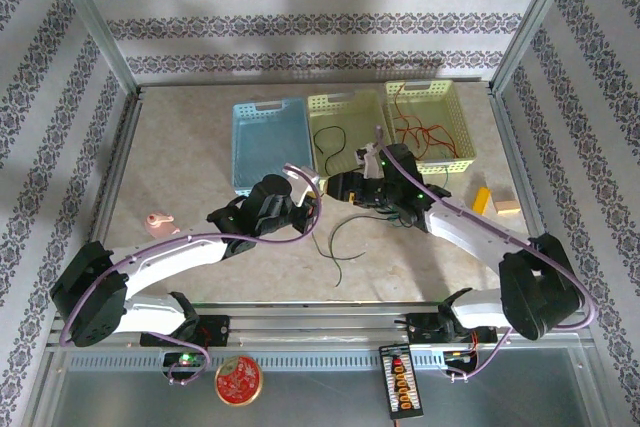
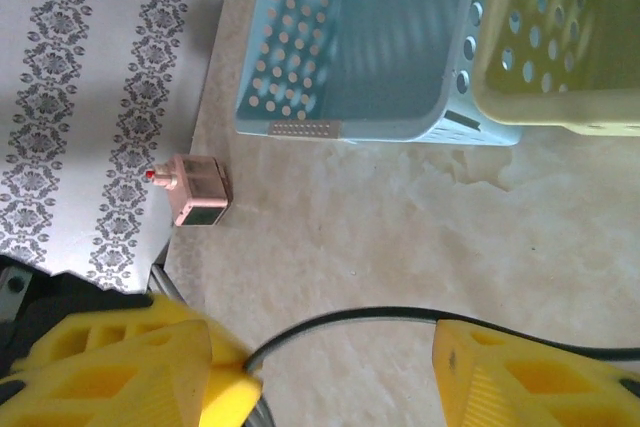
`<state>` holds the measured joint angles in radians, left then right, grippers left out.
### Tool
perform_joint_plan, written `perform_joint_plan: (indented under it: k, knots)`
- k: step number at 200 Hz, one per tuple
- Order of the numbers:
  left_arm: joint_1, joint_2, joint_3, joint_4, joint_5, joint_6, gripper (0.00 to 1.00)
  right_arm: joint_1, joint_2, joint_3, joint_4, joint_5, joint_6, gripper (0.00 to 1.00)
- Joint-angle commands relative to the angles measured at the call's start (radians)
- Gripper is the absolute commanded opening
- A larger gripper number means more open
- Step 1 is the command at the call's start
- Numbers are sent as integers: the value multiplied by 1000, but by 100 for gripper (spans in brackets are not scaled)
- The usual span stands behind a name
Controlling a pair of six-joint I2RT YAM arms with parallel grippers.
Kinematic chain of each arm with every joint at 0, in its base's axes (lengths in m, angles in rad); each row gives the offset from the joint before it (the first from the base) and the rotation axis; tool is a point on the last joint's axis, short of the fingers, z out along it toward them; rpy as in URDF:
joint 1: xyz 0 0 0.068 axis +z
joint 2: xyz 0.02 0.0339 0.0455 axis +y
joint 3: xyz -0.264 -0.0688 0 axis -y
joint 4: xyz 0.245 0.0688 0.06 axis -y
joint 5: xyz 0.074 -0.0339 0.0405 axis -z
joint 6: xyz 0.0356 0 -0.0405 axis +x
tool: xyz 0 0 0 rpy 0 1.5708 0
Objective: Untangle the cables
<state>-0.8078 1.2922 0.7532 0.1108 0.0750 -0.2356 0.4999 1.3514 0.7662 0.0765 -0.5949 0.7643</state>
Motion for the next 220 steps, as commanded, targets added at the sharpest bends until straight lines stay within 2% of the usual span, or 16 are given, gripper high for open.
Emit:
perform_joint_plan:
  k: [1, 104, 117, 139, 165, 200, 220]
  knots:
    - [-16, 3, 20, 69, -2, 0, 0, 3, 23, 32, 53, -28, 37, 60]
    - [-43, 33, 30, 95, -13, 18, 0, 3, 68, 47, 74, -61, 67, 57]
    - [-45, 35, 28, 98, -13, 20, 0, 3, 75, 51, 78, -67, 70, 50]
    - [-48, 39, 27, 106, -18, 21, 0, 3, 85, 54, 86, -78, 76, 26]
    - [-51, 41, 25, 112, -25, 22, 0, 3, 76, 51, 85, -74, 75, 9]
    - [-51, 29, 11, 129, -57, 6, 0, -12, 33, 29, 73, -40, 75, 3]
    - [-43, 2, -16, 154, -104, -33, 40, -48, -23, 9, 70, -23, 80, 2]
